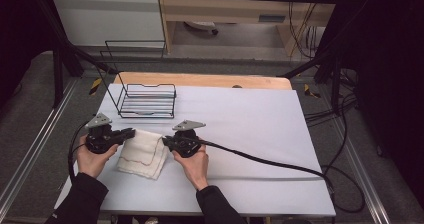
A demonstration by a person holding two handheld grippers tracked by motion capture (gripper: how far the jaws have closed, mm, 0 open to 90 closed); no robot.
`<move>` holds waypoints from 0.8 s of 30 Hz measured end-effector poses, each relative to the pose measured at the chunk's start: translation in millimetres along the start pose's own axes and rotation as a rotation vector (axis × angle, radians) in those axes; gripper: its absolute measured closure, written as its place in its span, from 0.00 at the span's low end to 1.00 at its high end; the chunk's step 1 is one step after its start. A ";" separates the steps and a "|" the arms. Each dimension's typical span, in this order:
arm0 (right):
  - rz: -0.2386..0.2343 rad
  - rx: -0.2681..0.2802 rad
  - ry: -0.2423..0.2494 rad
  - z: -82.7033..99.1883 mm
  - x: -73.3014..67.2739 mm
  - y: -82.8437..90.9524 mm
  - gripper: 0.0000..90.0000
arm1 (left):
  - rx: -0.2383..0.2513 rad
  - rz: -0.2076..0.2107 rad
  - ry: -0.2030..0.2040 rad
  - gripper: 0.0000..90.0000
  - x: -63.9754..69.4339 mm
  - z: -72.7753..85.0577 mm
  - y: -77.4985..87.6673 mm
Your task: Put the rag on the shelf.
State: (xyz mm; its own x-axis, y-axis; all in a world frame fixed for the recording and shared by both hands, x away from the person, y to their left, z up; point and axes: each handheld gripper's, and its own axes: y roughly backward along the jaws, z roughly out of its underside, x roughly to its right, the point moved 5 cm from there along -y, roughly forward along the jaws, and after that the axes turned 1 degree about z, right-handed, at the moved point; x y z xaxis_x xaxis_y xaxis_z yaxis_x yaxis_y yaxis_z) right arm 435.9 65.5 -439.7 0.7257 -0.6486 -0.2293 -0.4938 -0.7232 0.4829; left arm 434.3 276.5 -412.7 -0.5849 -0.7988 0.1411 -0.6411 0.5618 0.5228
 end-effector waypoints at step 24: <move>0.029 0.189 0.148 -47.8 -11.6 44.2 0.94 | 0.228 -0.029 -0.050 0.92 25.5 -31.7 36.1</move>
State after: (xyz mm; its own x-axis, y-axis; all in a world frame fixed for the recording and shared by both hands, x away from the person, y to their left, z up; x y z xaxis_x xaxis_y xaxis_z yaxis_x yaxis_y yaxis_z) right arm 428.6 52.4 -375.2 0.7654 -0.6379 -0.0845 -0.5862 -0.7454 0.3174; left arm 412.0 269.6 -363.6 -0.5847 -0.8070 0.0834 -0.7507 0.5771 0.3214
